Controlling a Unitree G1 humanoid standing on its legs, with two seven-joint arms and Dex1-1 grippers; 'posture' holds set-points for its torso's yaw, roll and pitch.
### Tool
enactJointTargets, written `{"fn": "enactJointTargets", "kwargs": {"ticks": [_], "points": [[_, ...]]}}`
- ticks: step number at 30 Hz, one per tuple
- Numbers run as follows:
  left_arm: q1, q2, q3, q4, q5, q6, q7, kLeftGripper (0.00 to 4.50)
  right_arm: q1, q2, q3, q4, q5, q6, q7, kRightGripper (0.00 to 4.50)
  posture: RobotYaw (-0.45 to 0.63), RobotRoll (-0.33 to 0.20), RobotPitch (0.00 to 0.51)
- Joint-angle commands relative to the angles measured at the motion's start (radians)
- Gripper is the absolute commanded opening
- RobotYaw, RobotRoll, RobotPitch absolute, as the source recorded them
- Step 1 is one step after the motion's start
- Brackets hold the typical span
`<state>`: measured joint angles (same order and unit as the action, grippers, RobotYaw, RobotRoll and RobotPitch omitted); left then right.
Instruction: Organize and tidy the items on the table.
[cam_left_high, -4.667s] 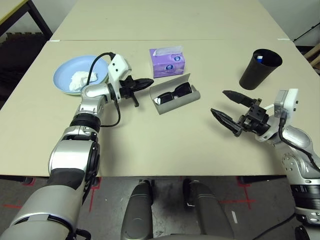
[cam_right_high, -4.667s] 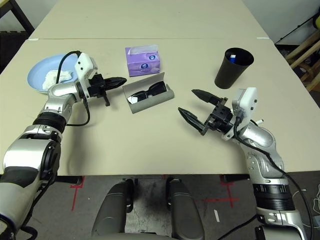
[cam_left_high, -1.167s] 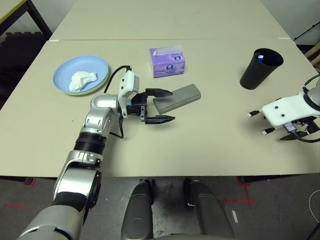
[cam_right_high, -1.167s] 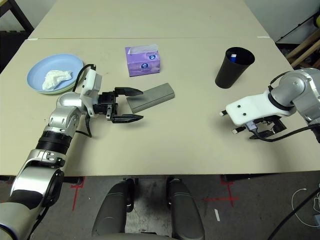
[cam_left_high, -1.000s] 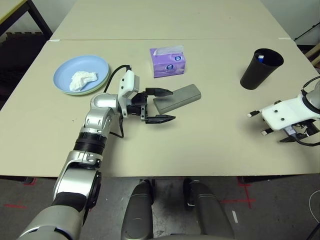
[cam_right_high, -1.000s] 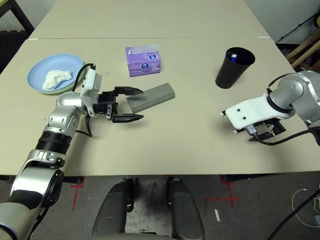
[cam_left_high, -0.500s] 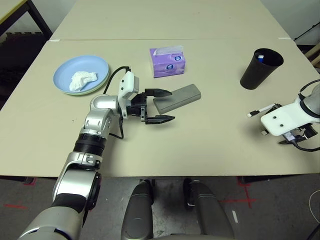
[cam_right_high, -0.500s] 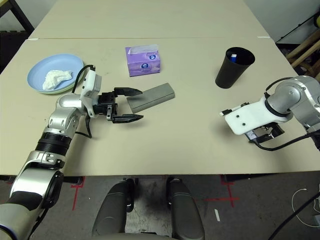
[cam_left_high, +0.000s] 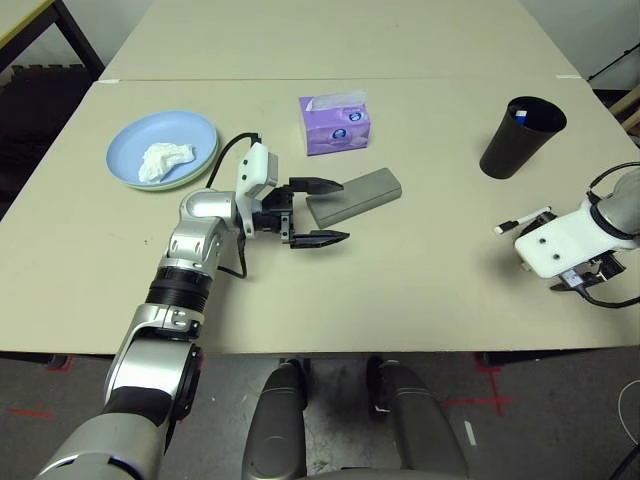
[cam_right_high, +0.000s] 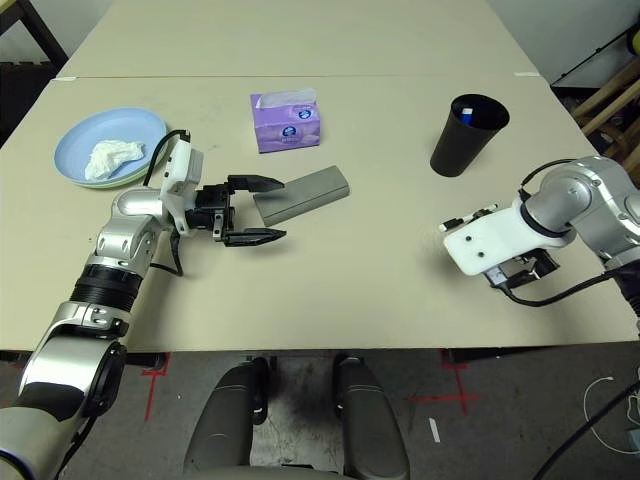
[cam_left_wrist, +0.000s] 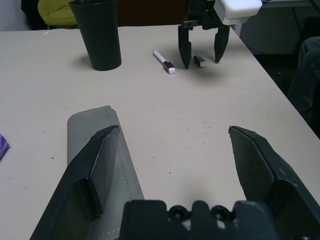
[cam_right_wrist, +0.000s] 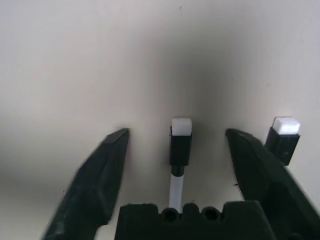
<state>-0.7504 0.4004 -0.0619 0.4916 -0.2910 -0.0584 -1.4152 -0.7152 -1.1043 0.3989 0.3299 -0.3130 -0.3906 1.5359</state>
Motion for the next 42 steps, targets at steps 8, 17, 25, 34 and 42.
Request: {"fn": "enactJointTargets", "kwargs": {"ticks": [8,17,25,34,42], "points": [[0.008,0.005,-0.021,-0.003,0.013,-0.005,0.002,4.50,0.013,-0.016,-0.011,-0.042,0.014,0.018,0.050,0.34,0.08,0.000,0.226],[0.002,0.005,-0.021,0.007,0.015,-0.009,0.005,4.50,-0.006,-0.020,-0.030,-0.051,0.038,0.056,0.076,0.34,0.07,0.000,0.219],[-0.002,0.006,-0.022,0.020,0.019,-0.011,0.001,4.50,-0.119,0.024,-0.060,-0.142,0.281,0.482,0.079,0.34,0.06,0.000,0.213],[-0.011,-0.002,-0.023,0.037,0.021,-0.020,0.004,4.50,-0.208,0.206,-0.270,-0.166,0.497,0.927,-0.077,0.34,0.05,0.000,0.207],[0.004,-0.003,-0.021,0.026,0.018,-0.020,0.012,4.50,-0.093,0.510,-0.603,-0.292,0.701,1.030,-0.516,0.34,0.05,0.000,0.202]]}}
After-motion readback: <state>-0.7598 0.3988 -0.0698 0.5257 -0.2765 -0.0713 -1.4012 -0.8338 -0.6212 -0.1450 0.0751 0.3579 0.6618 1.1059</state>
